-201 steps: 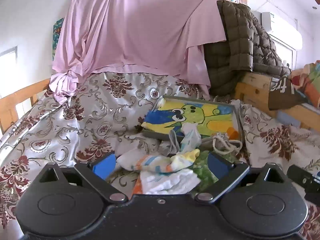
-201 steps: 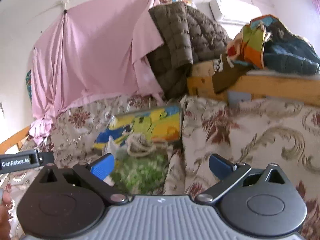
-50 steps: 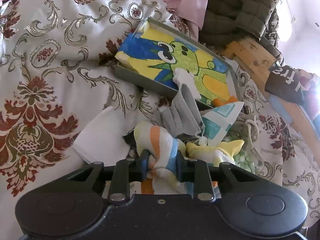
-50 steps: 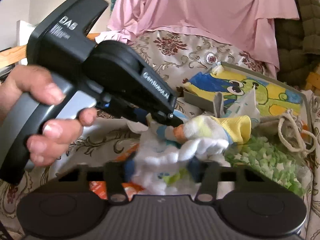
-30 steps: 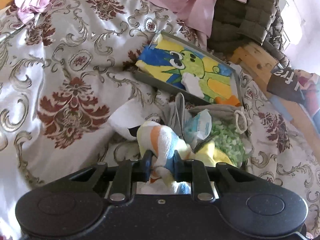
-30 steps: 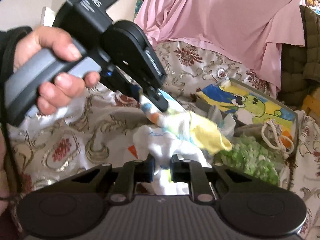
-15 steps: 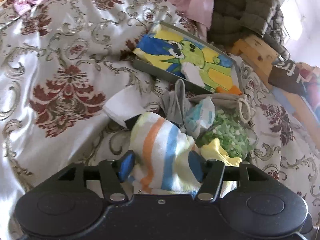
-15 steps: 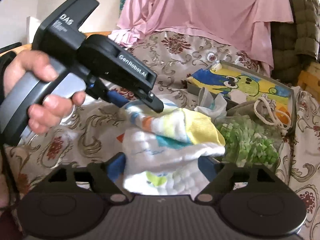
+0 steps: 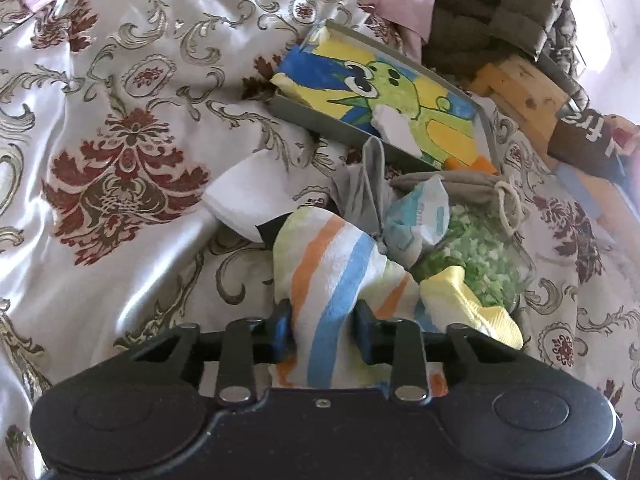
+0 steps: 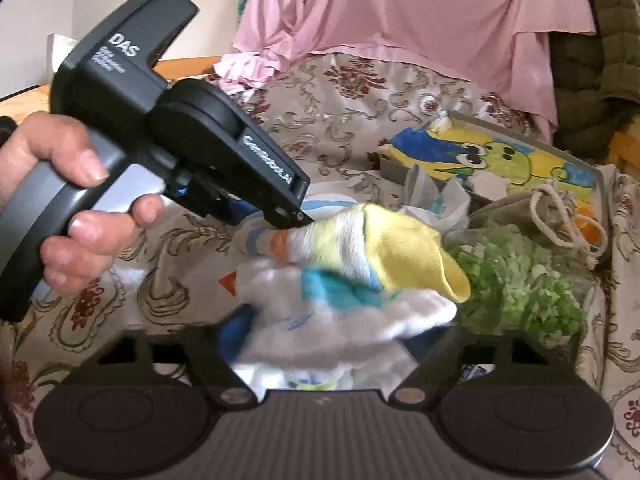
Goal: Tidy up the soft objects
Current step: 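Grasp the striped cloth with the left gripper while the right gripper grasps the white towel, then lift the striped cloth with the left gripper while the right gripper carries the white towel toward the tray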
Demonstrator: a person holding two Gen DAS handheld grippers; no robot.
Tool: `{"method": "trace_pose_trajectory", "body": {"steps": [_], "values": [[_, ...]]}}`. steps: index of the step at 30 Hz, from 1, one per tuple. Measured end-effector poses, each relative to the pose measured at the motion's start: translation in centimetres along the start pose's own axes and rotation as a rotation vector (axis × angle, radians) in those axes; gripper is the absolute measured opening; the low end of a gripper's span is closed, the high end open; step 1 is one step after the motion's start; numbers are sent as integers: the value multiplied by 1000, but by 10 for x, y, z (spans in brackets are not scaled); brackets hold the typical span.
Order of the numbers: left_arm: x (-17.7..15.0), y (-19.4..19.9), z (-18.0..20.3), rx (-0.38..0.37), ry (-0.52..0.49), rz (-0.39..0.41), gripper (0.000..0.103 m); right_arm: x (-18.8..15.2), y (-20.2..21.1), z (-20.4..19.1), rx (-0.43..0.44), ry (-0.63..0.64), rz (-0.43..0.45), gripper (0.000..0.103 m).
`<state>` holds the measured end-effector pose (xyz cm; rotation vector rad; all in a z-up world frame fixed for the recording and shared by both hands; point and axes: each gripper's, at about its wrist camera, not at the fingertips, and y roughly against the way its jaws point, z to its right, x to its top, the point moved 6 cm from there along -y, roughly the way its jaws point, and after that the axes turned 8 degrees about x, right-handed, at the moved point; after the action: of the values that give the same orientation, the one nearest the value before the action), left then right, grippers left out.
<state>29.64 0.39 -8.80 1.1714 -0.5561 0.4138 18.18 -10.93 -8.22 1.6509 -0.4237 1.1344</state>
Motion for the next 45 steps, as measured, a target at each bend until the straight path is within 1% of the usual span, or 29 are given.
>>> {"method": "trace_pose_trajectory", "body": {"steps": [2,3,4,5,6,8,10,12,15,19,23,27,29,32,35,38,41,42,45], "values": [[-1,4,1,16,-8,18,25,-1,3,-5,13,19,3,50],[-2,7,3,31,-29,32,22,-2,4,-7,10,29,2,46],[-3,12,7,54,-68,51,21,-3,6,-10,5,38,1,40],[-4,15,11,72,-102,67,21,-3,7,-11,0,44,-2,37],[-6,19,16,90,-140,85,20,-4,8,-13,-5,50,-7,30],[-9,25,24,110,-198,116,19,-7,12,-16,-24,61,-20,24],[-12,30,28,109,-215,124,19,-9,17,-18,-40,70,-32,22],[-14,36,30,106,-210,131,18,-10,23,-20,-61,80,-37,20],[-15,50,31,118,-192,165,18,-11,35,-21,-104,89,-34,20],[-20,66,24,126,-102,194,18,-14,51,-24,-151,105,-26,20],[-25,74,17,161,-61,208,18,-13,63,-25,-190,127,-8,20],[-25,93,20,192,-68,279,18,-6,79,-20,-208,102,45,20],[-23,100,25,180,-71,305,18,-3,85,-17,-215,90,71,20],[-18,105,32,143,-51,304,18,4,92,-9,-224,65,113,20],[-9,108,39,125,-42,311,17,9,98,0,-243,59,146,20],[6,113,49,119,-55,333,17,16,104,11,-265,63,178,21],[27,116,63,117,-67,349,17,30,108,28,-291,79,216,21],[37,115,69,117,-71,355,17,36,108,36,-292,72,228,21],[64,107,85,103,-70,353,18,61,102,69,-277,-1,262,21]]}}
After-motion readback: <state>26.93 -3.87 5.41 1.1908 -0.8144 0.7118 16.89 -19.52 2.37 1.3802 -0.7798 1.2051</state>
